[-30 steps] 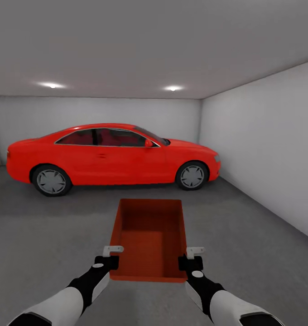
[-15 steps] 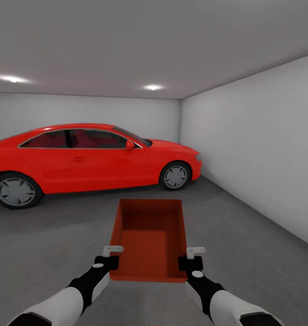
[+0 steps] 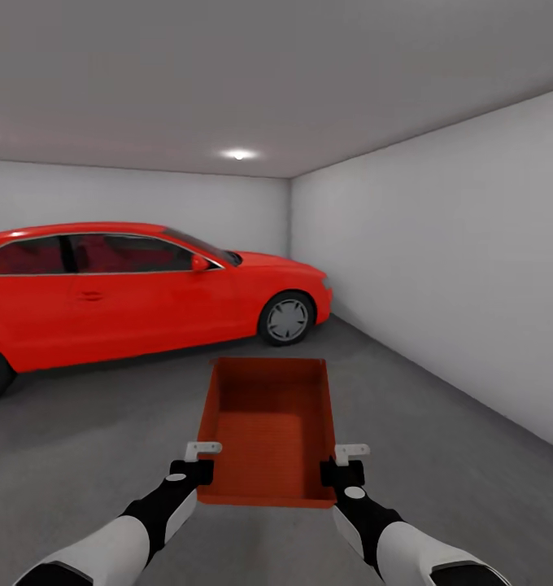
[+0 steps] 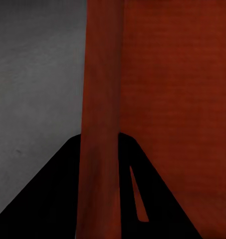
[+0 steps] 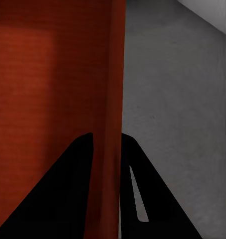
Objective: Move the two storage containers from the living room to the garage. In the garage, place one container on the floor and stack the other container on top of it (either order is fine).
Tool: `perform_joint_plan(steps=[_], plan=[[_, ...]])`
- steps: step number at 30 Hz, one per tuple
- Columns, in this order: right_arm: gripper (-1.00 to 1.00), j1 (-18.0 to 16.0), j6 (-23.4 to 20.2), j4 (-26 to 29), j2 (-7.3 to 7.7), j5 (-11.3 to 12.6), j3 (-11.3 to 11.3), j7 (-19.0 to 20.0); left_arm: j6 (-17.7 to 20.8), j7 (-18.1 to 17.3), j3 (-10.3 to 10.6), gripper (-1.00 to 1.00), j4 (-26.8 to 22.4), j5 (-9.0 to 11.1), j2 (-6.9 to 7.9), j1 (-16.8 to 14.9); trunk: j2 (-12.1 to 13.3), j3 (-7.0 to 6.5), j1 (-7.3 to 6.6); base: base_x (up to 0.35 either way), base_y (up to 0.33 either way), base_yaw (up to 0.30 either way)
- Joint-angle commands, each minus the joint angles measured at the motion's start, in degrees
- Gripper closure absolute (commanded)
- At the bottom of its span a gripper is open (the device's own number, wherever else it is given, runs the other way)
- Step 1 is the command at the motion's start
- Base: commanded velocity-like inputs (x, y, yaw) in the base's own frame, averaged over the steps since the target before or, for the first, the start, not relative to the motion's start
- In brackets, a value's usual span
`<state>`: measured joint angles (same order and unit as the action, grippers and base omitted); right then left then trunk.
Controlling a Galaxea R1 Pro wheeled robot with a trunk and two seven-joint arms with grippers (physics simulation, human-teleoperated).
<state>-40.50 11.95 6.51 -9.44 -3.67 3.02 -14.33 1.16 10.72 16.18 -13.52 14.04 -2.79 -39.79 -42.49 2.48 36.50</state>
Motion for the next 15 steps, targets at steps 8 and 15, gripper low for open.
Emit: perform_joint_plan(steps=[8,15], plan=[[1.00,-0.02,0.18,-0.09,1.79,-0.10,-0.64,-3.16,0.15,3.61,-4.33,1.00,-0.19,-0.33,0.07,-0.09,-0.08,0.10,0.05,0.298,0.222,-0.286],[1.00,-0.02,0.25,-0.09,1.79,-0.10,-0.65,-3.16,0.16,3.61,-4.34,1.00,-0.19,-0.33,0.06,-0.10,-0.08,0.10,0.05,0.298,0.222,-0.286]])
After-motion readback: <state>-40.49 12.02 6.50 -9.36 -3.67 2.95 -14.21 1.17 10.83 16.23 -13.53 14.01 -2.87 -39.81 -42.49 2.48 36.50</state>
